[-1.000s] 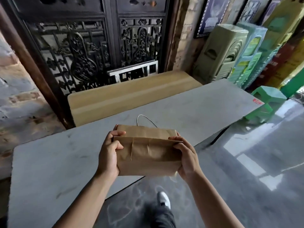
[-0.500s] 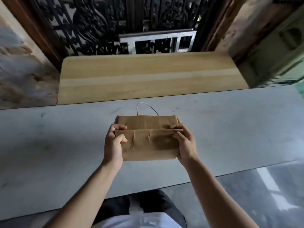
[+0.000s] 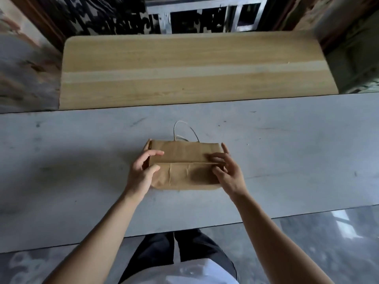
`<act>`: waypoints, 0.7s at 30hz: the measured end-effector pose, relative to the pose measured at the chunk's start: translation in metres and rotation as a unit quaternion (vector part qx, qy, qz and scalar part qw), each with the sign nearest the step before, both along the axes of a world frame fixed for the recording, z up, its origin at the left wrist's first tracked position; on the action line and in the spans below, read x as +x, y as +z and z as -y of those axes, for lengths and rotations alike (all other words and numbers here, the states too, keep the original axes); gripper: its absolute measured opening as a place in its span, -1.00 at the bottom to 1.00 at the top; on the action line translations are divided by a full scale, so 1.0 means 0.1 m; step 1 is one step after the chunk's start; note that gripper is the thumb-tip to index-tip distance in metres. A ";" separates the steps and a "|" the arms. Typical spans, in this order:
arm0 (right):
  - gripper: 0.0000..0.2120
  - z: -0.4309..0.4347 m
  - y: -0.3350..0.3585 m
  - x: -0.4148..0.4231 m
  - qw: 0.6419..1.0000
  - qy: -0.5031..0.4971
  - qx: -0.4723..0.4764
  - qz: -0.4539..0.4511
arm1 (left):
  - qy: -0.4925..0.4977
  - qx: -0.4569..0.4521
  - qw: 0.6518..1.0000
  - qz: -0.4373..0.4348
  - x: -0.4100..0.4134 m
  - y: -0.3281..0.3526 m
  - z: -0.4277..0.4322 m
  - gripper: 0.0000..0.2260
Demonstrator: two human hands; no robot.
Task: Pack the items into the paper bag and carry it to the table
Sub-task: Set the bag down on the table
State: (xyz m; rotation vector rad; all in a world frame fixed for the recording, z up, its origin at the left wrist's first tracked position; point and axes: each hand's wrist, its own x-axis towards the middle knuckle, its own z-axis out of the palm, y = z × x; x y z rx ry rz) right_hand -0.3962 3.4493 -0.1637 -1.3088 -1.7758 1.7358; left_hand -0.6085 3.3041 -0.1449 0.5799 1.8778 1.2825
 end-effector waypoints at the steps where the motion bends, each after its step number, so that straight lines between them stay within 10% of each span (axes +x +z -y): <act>1: -0.64 -0.04 0.04 0.02 0.999 0.018 0.037 0.022 | -0.032 -0.008 0.998 -0.044 -0.06 0.04 0.01 -0.70; 8: -0.90 0.04 0.36 -0.39 0.893 0.156 0.376 0.191 | -0.236 -0.047 0.866 -0.439 0.06 0.30 -0.28 -0.86; 21: -0.90 -0.30 0.07 0.01 0.954 0.068 0.244 0.163 | -0.091 -0.028 0.955 -0.280 -0.35 -0.08 0.06 -0.81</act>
